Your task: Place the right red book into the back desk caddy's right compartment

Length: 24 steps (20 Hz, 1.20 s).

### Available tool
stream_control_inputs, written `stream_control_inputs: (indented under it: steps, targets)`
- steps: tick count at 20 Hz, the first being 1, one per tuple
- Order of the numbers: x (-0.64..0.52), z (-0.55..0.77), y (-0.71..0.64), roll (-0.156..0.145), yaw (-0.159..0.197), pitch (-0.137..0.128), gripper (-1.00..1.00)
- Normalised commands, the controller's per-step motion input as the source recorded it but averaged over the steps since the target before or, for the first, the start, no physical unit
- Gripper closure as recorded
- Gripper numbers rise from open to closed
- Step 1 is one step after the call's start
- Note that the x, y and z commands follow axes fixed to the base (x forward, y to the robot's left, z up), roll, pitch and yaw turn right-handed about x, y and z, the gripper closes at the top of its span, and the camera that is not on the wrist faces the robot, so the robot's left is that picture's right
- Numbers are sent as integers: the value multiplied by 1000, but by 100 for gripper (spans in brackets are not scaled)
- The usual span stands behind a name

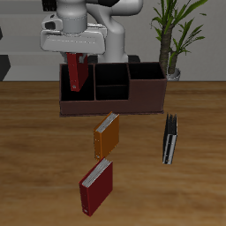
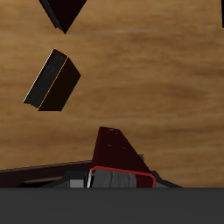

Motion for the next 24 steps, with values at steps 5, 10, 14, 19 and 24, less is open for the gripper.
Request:
stream_control_inputs:
  steps: [5, 10, 14, 19, 24]
  targets:
    - [-304, 407, 396, 6, 6, -8, 100]
    - [-230, 148, 334, -12, 42, -1, 100]
    - [-214, 88, 199, -15, 27, 7, 100]
    - [-302, 150, 318, -33, 55, -22, 100]
    - [-296, 144, 373, -4, 87, -17, 100]
